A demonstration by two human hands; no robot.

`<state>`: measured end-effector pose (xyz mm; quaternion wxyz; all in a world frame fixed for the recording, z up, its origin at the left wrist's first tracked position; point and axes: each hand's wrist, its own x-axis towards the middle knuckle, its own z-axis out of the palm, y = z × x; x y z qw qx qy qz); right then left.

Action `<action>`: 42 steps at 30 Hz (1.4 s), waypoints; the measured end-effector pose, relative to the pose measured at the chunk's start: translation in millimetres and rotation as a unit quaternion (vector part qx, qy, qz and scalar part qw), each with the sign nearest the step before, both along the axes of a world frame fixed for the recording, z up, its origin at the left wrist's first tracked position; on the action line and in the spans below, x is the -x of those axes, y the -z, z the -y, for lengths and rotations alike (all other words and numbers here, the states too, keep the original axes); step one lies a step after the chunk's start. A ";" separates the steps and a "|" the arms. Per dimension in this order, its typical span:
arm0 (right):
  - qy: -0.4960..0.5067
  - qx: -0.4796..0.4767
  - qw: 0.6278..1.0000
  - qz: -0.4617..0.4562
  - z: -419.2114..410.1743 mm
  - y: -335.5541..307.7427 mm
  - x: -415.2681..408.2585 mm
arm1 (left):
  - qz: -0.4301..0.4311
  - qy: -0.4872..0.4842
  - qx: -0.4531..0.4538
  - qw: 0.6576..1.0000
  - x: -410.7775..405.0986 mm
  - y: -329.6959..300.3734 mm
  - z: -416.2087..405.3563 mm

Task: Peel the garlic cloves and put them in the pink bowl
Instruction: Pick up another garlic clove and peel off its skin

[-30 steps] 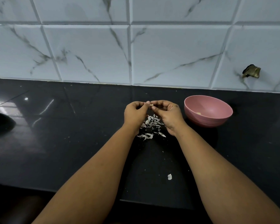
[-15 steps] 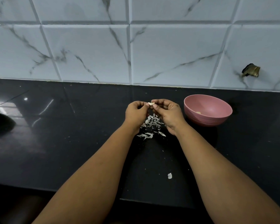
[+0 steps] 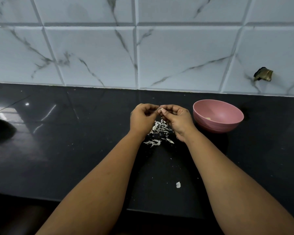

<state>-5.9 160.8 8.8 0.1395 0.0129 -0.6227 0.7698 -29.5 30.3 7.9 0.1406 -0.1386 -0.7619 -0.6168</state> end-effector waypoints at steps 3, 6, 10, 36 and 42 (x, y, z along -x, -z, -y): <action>0.006 -0.018 1.000 0.000 -0.9 0.1 -0.1 | 0.021 0.011 -0.024 0.999 -1.9 -1.5 0.1; 0.014 -0.038 0.999 -0.005 -1.3 -0.4 0.1 | 0.037 0.010 -0.056 0.998 -0.9 -1.7 -0.1; 0.009 -0.032 0.999 0.003 -0.9 -1.1 -0.4 | 0.065 0.019 -0.086 0.994 -0.3 -1.0 -0.8; -0.030 0.001 0.999 0.045 3.9 -4.0 -2.4 | 0.148 0.070 -0.192 0.968 3.5 -1.1 -2.1; -0.043 0.045 0.997 0.052 4.3 -4.4 -2.8 | 0.141 0.080 -0.204 0.965 2.9 -1.7 -3.3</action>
